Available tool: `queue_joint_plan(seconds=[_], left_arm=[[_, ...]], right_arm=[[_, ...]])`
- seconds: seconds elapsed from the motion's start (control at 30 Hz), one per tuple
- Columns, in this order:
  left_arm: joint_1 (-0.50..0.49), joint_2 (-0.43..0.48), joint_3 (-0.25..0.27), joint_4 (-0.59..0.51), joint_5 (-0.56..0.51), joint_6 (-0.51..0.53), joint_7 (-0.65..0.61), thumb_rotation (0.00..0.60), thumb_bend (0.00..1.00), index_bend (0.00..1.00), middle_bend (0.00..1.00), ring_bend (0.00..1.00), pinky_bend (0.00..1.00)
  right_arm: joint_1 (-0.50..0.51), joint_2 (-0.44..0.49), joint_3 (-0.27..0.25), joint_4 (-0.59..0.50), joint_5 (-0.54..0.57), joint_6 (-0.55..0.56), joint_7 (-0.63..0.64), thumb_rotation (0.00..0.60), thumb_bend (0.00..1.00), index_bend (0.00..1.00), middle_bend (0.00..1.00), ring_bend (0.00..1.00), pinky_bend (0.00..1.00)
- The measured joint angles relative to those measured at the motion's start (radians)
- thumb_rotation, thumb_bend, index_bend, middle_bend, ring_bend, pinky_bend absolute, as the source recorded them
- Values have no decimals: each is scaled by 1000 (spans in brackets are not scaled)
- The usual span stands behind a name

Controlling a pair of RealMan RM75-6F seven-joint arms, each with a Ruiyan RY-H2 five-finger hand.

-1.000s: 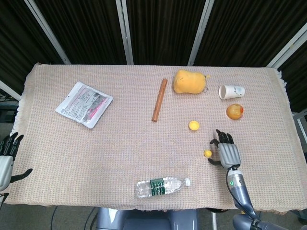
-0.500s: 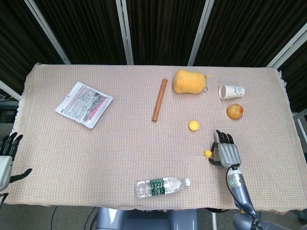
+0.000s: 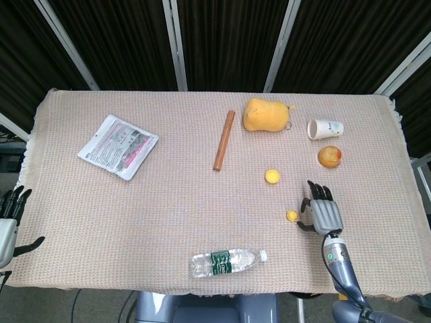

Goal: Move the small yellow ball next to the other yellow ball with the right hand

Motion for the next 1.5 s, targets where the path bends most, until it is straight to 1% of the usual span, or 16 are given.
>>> queue_joint_plan(seconds=[0.17,0.3,0.6,0.77,0.83,0.93,1.13,1.5], left_arm=[[1,0,0,-1,0,1,1,600,0,0,0,0,188],[2,0,0,-1,2,3,1,600,0,0,0,0,188],[1,1,1,1,6,2,-3,600,0,0,0,0,188],[0,1,2,1,9,2,-2,600,0,0,0,0,187],[0,1,2,1,8,1,-3,600,0,0,0,0,188],[-1,1,1,0,6,-1,-3,600,0,0,0,0,188],[-2,2,1,-3,6,-2,1,600,0,0,0,0,188],[-2,2,0,-2,7,-3,-3,600,0,0,0,0,188]], right_arm=[[-1,24,-1,-32,-8,13,-7,600,166,523,0,0,0],[2,22,0,-40,-11,19,-5,600,165,503,0,0,0],[26,-43,2,25,-4,0,-2,600,165,446,0,0,0],[38,-59,7,48,7,-11,-7,600,199,430,0,0,0],[40,-61,10,54,14,-15,-7,600,210,434,0,0,0],[40,-62,11,61,18,-15,-6,600,214,475,0,0,0],[35,-58,11,64,20,-8,8,600,215,519,0,0,2],[35,-45,13,43,15,-1,15,600,215,524,0,0,2]])
